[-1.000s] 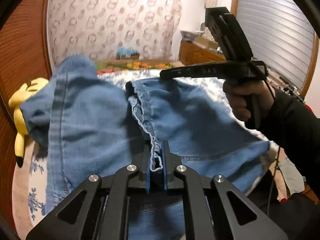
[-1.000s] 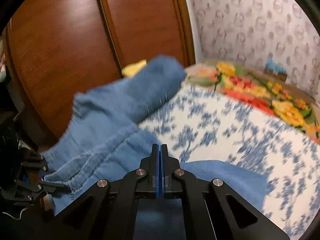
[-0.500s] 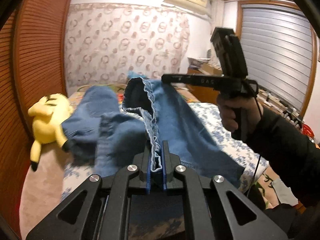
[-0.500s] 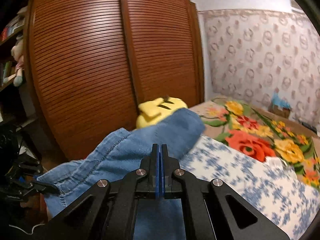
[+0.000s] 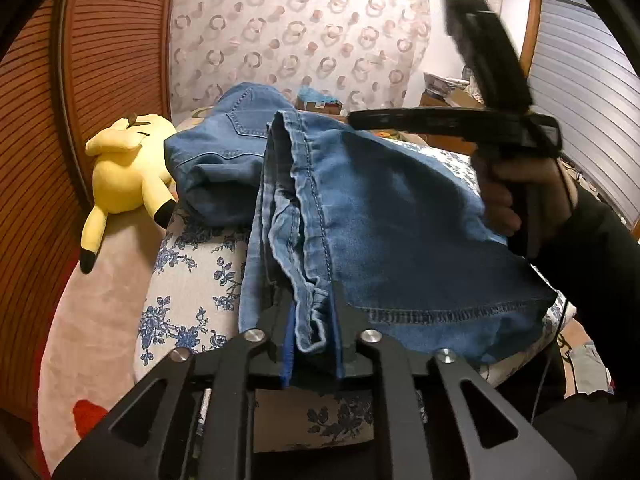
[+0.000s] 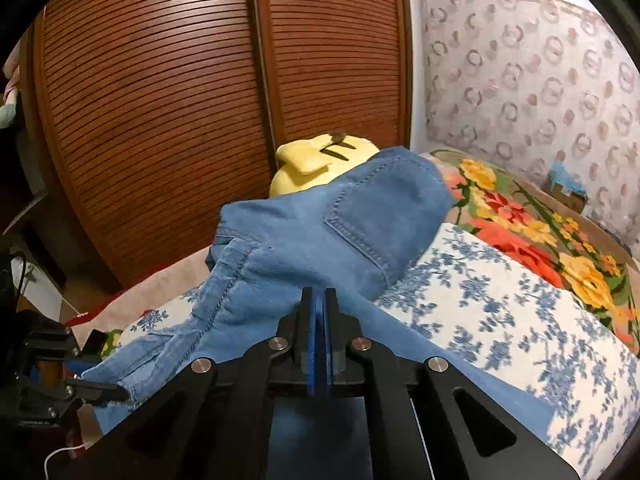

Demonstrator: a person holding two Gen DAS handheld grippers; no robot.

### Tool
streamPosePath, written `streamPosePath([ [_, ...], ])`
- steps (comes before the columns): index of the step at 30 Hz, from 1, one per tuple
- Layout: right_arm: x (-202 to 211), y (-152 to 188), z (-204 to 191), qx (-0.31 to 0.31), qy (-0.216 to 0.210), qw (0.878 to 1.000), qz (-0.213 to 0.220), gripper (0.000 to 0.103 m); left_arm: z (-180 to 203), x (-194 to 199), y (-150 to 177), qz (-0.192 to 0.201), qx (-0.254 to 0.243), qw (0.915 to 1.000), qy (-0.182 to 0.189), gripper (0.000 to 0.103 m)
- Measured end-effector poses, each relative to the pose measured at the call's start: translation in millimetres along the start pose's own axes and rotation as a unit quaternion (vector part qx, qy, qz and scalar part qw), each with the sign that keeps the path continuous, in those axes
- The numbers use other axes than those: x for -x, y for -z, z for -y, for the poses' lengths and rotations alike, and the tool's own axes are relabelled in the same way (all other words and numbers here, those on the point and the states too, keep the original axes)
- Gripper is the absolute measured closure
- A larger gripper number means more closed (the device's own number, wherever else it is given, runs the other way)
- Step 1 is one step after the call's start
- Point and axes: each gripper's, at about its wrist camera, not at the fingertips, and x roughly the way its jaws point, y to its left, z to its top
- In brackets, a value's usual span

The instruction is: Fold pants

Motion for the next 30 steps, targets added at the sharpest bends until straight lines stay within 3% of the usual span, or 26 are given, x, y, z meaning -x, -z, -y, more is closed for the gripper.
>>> streamPosePath([
  [1,11.7,2.6,3.8,-0.004,0.0,1.0,0.01,0.099,-1.0,0.5,-2.1,0.002,0.001,1.0,-0.001,0.08],
  [6,48.8,15.2,18.4,-0.016,0.021,0.999,0.022,0.094,-2.5,3.6,-8.7,0.015,0.002,0.9999,-0.004,0.039],
  [8,68.3,27.7,29.6,-0.025,0.035,0.999,0.024,0.084,-0.6,3.1,-11.1,0.018,-0.001,0.9998,-0.008,0.024],
  [9,72.7,34.4,34.9,-0.029,0.041,0.998,0.022,0.079,-0.1,2.0,-12.4,0.022,-0.003,0.9997,-0.01,0.024],
  [11,84.5,49.5,45.9,-0.039,0.064,0.997,0.015,0.057,1.9,-0.3,-14.9,0.02,-0.004,0.9998,-0.006,0.024],
  [13,94.7,64.2,52.8,-0.045,0.082,0.996,0.003,0.053,5.1,-3.5,-16.4,0.018,-0.007,0.9998,-0.001,0.024],
  [19,100.7,99.1,79.9,-0.094,0.119,0.988,-0.043,0.051,16.7,-14.9,-19.1,0.013,-0.014,0.9998,-0.001,0.024],
  [30,59.7,110.8,102.9,-0.143,0.088,0.983,-0.079,0.049,23.7,-22.8,-24.3,0.005,-0.024,0.9997,-0.007,0.024],
])
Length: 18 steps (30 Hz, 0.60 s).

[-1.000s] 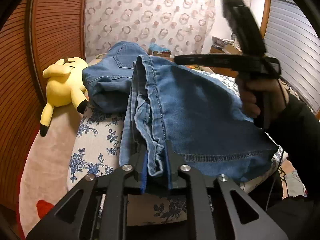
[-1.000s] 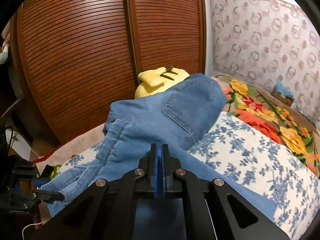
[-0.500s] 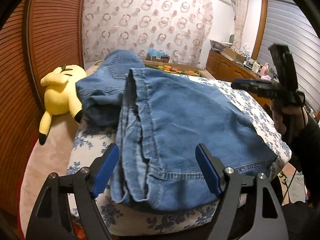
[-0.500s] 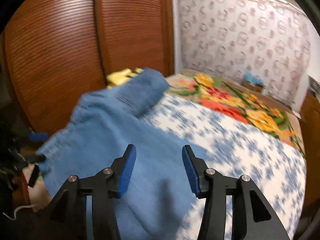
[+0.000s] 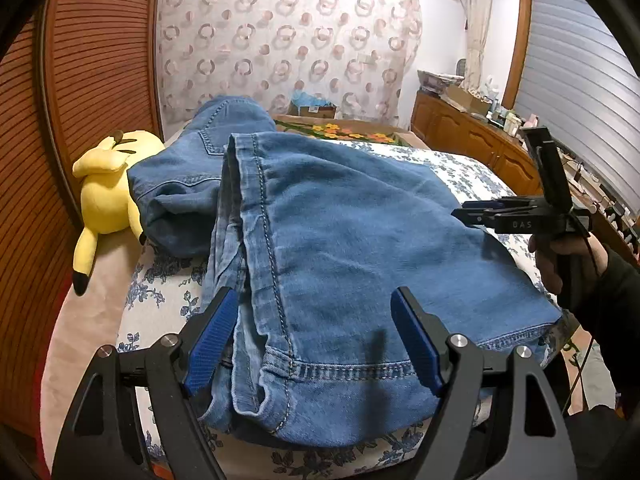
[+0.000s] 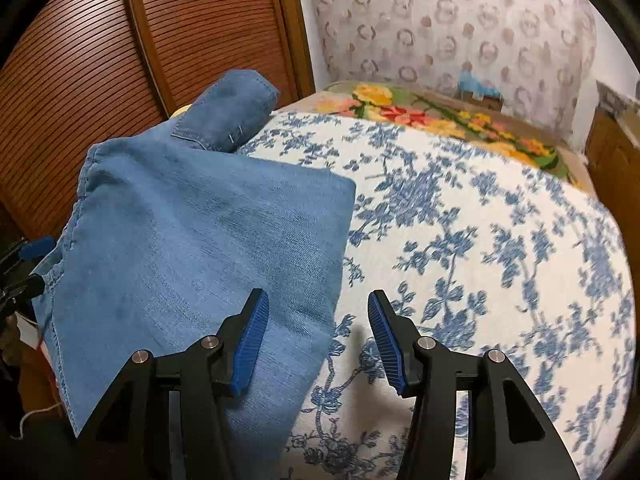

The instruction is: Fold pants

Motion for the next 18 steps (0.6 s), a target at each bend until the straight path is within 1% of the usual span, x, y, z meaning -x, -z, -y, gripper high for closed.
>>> streamPosePath([
  [5,-20.6,-2.1,6.8,-0.016,-0.032,0.999,-0.004,0.049,2.4,-2.8,-2.6,-0.001,-0.003,1.0,-0.002,0.024],
  [8,-34.6,-4.4,8.1,-0.014,-0.039,0.999,-0.007,0.049,5.4,-3.3,-4.8,0.0,-0.002,1.0,-0.004,0.024],
  [15,-51.2,-6.8,4.3,-0.023,-0.06,0.998,0.003,0.051,14.4,-2.7,-10.8,0.003,-0.016,0.9999,-0.002,0.024],
  [17,-54.8,-7.0,2.0,-0.02,-0.07,0.997,0.001,0.071,14.6,-3.5,-12.9,0.005,-0.018,0.9998,-0.002,0.024],
  [18,-53.2,-7.7,0.0,-0.016,-0.071,0.997,0.005,0.077,14.7,-4.4,-14.3,0.005,-0.019,0.9998,-0.001,0.024],
])
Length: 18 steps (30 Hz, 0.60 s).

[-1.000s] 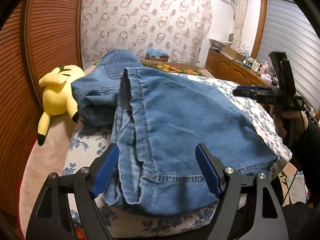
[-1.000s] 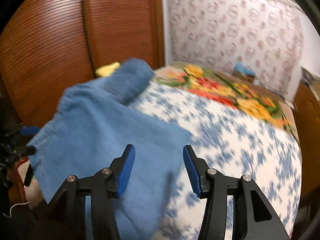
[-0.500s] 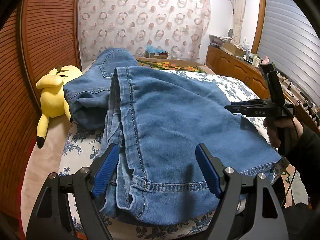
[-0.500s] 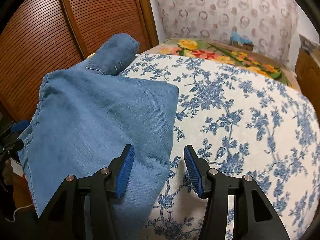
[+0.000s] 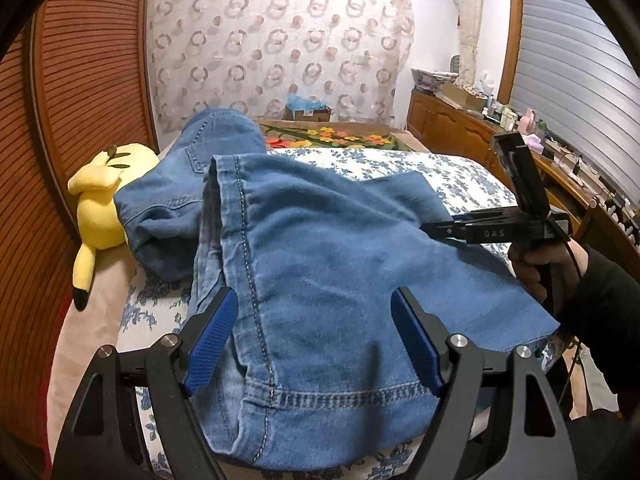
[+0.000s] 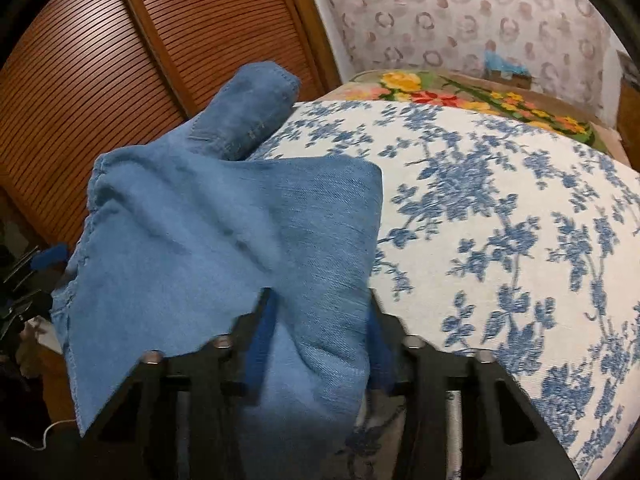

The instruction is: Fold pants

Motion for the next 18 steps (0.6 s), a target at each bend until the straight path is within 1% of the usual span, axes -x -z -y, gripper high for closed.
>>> streamPosePath([
  [1,1.9,-1.3,-1.1,0.006,-0.002,1.0,0.005,0.083,1.0,-1.4,-2.4,0.0,-0.001,1.0,0.001,0.024],
  [2,4.2,-2.9,-1.9,0.008,-0.003,1.0,0.011,0.086,1.8,-3.1,-4.6,-0.001,-0.002,1.0,0.001,0.024],
  [5,15.8,-8.1,-5.0,0.021,-0.002,0.999,0.039,0.089,4.1,-7.1,-12.0,0.002,-0.006,1.0,0.006,0.024],
  [8,31.0,-19.3,-3.7,0.024,-0.012,0.997,0.069,0.089,8.0,-11.3,-22.3,0.009,-0.011,0.9998,0.012,0.024],
  [10,32.8,-27.6,-0.5,0.029,-0.018,0.997,0.064,0.089,10.9,-17.2,-30.6,0.007,-0.013,0.9998,0.015,0.024],
  [13,30.7,-41.2,1.1,0.04,-0.008,0.998,0.052,0.089,14.1,-23.5,-45.6,0.006,-0.011,0.9996,0.025,0.024],
  [16,38.7,-61.3,6.5,0.055,-0.005,0.997,0.057,0.089,16.1,-29.4,-62.9,0.008,-0.012,0.9995,0.029,0.024],
  [18,46.5,-70.2,10.3,0.06,0.0,0.996,0.067,0.089,17.5,-35.1,-75.0,0.009,-0.013,0.9995,0.028,0.024],
])
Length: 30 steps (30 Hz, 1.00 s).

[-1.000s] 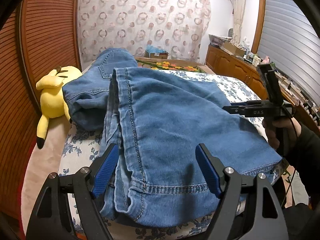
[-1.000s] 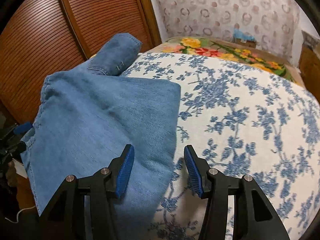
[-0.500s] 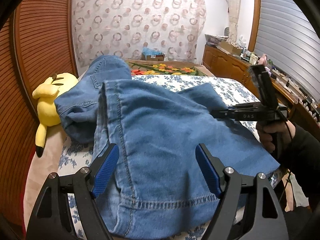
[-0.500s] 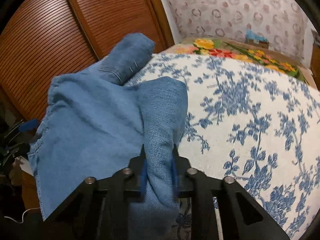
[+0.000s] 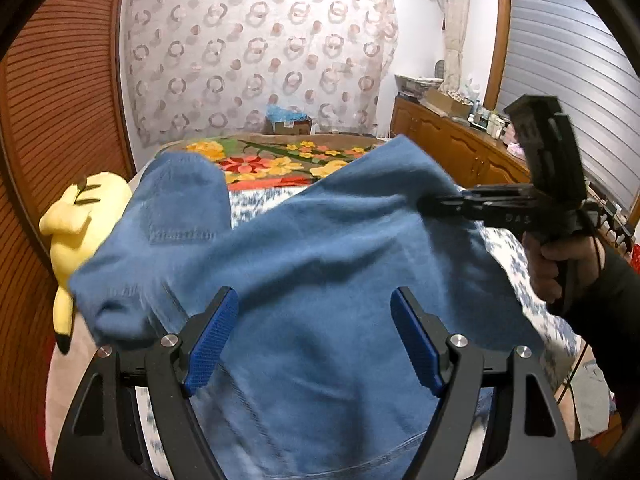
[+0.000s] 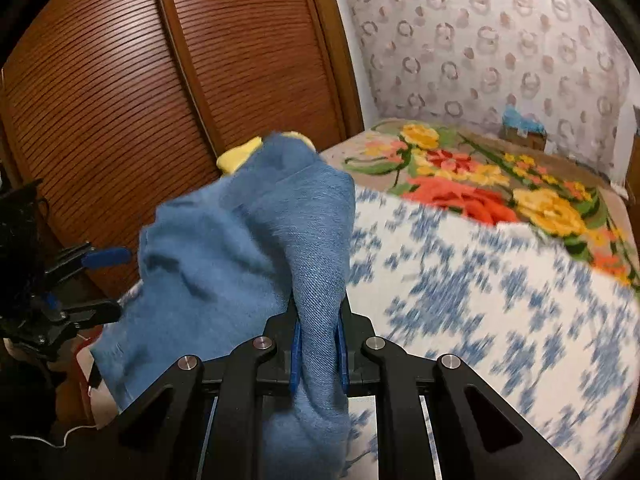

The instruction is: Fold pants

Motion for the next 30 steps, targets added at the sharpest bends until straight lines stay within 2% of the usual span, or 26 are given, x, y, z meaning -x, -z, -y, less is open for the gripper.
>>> streamPosePath([
  [5,11.5,-7.9,47.3,-0.024,0.042,0.999,0.001,0.089,9.4,-25.5,-25.9,-0.01,-0.006,0.9999,0.005,0.024],
  [9,12.6,6.7,101.0,-0.055,0.09,0.994,-0.018,0.089,23.4,-52.8,-42.6,-0.023,-0.019,0.9994,0.017,0.024],
  [13,13.6,26.8,159.5,-0.101,0.142,0.984,-0.032,0.089,39.0,-81.6,-54.6,-0.042,-0.029,0.9983,0.029,0.024],
  [16,12.6,33.3,189.4,-0.121,0.157,0.98,-0.037,0.089,49.9,-101.4,-62.0,-0.055,-0.037,0.9971,0.038,0.024],
  [21,3.8,37.9,198.6,-0.111,0.158,0.98,-0.052,0.087,61.0,-127.9,-68.8,-0.075,-0.044,0.9952,0.045,0.024],
  [25,-1.4,36.0,197.9,-0.097,0.18,0.977,-0.061,0.073,63.8,-144.8,-76.9,-0.089,-0.04,0.9943,0.044,0.024],
  [28,17.9,35.7,182.9,-0.104,0.176,0.977,-0.054,0.062,65.2,-151.7,-79.8,-0.096,-0.043,0.9935,0.044,0.024],
  [30,30.8,42.9,179.9,-0.111,0.172,0.978,-0.046,0.059,65.6,-153.7,-78.3,-0.101,-0.041,0.9931,0.044,0.024],
])
